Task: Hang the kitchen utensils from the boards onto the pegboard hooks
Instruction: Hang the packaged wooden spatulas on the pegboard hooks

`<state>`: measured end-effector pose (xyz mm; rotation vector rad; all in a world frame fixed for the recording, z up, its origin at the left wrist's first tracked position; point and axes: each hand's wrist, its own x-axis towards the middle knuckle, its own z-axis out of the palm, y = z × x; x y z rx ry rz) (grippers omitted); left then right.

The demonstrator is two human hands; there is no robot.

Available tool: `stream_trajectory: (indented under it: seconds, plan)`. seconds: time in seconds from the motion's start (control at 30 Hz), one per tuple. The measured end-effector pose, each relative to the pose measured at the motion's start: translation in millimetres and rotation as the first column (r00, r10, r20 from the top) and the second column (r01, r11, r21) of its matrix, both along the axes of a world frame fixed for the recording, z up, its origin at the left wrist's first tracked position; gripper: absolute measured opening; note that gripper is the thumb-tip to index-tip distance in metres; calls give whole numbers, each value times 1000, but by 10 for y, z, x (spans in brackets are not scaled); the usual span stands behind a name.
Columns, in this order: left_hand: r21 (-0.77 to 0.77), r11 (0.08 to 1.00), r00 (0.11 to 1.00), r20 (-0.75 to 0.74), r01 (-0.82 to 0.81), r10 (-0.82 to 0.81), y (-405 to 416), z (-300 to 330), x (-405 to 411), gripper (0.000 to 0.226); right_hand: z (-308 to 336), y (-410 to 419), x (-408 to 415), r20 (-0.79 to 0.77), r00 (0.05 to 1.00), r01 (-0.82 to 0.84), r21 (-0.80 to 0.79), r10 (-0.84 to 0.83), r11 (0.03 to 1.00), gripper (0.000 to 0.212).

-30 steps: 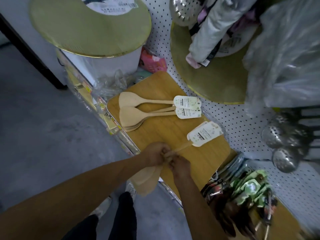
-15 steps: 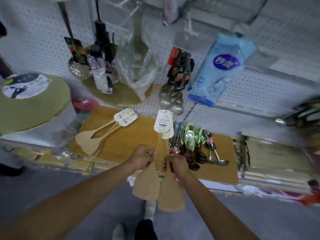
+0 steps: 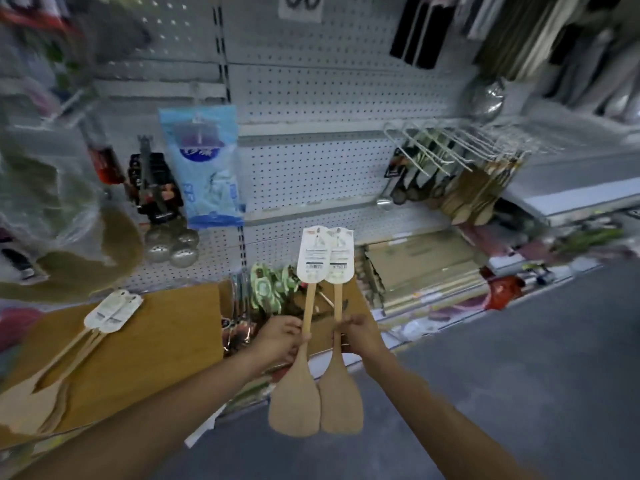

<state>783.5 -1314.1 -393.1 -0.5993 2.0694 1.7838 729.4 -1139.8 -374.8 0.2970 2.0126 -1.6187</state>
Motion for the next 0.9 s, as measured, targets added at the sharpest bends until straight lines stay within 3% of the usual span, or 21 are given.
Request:
stream_trajectory:
  seconds: [0.17,0.43,0.7,0.9]
  plan:
    - [-51,996,992,-97,76,-81,1036,172,-651,8,289,1199,-436,-126,991,39,-28,-42,999,16]
    - [-180,973,947,-259,146,-190,2507,471,-1546,17,456,2776,-1169,-255,963,77,-32,-83,997,8]
    - [-174,973,899,-385,152,-209,3410,668,-2332,15,627,3730,-1748,-370,913,148,-97,-174,984,9]
    - [-202,953,811,-503,225,-298,3875,678,-2938,23,617,4232,-2286,-396,882,228,-112,-254,967,17]
